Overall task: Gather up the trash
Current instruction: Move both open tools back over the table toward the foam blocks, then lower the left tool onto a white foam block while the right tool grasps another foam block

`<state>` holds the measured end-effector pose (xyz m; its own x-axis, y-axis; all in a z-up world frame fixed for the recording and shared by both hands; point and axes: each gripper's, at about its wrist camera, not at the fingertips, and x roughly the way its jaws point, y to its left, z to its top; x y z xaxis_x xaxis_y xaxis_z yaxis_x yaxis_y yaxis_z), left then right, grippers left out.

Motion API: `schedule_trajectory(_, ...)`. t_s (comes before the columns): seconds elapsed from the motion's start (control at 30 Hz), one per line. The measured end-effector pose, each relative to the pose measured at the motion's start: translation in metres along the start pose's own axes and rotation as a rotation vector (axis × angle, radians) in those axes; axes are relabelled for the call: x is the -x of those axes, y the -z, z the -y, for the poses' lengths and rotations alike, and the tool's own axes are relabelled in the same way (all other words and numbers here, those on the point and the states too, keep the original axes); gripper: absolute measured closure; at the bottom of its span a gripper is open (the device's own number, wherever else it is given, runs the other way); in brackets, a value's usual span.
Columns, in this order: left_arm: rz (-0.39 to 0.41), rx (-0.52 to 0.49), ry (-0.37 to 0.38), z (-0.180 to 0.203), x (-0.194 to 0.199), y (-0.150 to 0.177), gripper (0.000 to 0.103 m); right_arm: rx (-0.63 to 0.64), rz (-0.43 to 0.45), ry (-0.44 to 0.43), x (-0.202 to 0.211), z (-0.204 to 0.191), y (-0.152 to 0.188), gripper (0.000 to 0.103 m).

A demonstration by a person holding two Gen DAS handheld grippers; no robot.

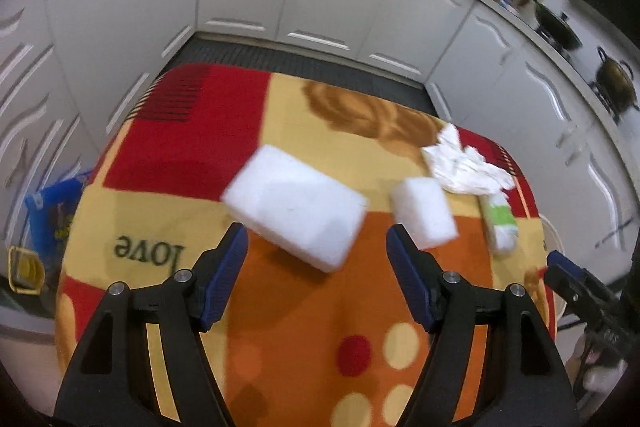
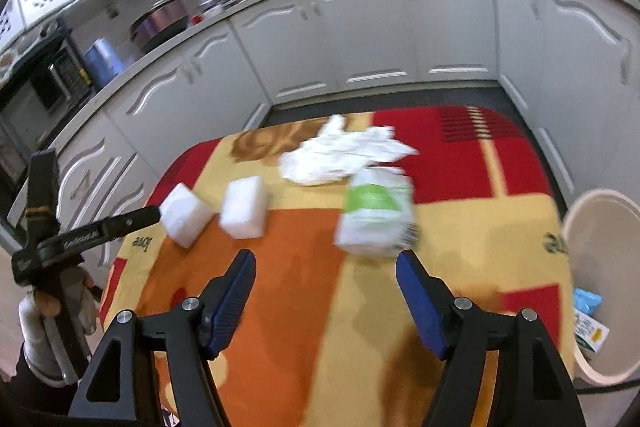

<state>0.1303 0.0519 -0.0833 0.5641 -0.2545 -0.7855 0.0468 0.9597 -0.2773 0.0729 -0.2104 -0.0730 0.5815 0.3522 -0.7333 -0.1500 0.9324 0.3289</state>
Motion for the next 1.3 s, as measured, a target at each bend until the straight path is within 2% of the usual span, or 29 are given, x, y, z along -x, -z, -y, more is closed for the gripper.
schedule_trajectory(0.2,-0.021,0.030,-0.056,-0.027,-0.007,0.002,0.032,0.074,-0.040,-0.029,-0.027,-0.032,-0.006,0.033)
schedule_trajectory(0.37,-0.045,0.045,-0.123,-0.047,-0.020,-0.003,0.032,0.091,-0.063,-0.045,-0.047,-0.043,-0.010,0.033)
schedule_trajectory(0.43,-0.063,0.055,-0.125,-0.051,-0.029,-0.006,0.032,0.094,-0.071,-0.049,-0.054,-0.047,-0.013,0.033)
schedule_trajectory(0.53,-0.061,0.064,-0.095,-0.055,-0.035,-0.014,0.031,0.100,-0.080,-0.052,-0.060,-0.049,-0.015,0.033)
schedule_trajectory(0.7,-0.015,0.065,-0.030,-0.057,-0.029,-0.032,0.030,0.094,-0.083,-0.052,-0.065,-0.051,-0.018,0.033)
schedule_trajectory(0.87,-0.027,0.077,0.041,-0.054,-0.034,-0.048,0.030,0.090,-0.082,-0.063,-0.070,-0.056,-0.025,0.032)
schedule_trajectory(1.07,-0.024,0.059,0.089,-0.039,-0.048,-0.062,0.029,0.115,-0.091,-0.070,-0.085,-0.070,-0.032,0.030)
schedule_trajectory(1.2,-0.049,0.080,0.157,-0.036,-0.051,-0.067,0.029,0.118,-0.106,-0.059,-0.098,-0.072,-0.032,0.030)
schedule_trajectory(1.3,-0.035,0.072,0.169,-0.036,-0.047,-0.070,0.029,0.114,-0.111,-0.055,-0.104,-0.070,-0.031,0.030)
